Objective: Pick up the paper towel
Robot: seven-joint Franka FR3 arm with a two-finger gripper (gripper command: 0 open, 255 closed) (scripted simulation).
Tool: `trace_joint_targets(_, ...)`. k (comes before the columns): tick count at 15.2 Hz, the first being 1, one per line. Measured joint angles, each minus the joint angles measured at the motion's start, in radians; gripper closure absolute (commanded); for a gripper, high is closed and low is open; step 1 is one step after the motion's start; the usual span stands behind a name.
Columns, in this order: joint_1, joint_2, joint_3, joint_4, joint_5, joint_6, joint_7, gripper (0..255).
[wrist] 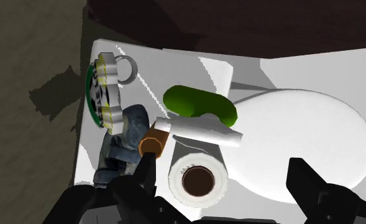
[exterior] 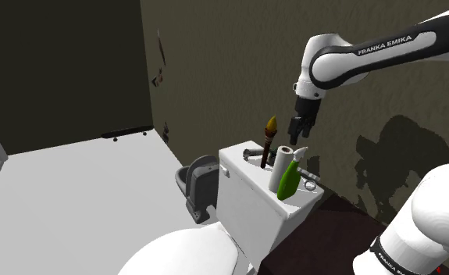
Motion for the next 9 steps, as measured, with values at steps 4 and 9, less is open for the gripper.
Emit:
trace_joint_targets(4,-0.002,0.144,0.0,0.032,-0.002,0.142,0.016,0)
trace_joint_targets(9,-0.005,0.246,-0.002,0.034,-0.005,0.261,0.025,0)
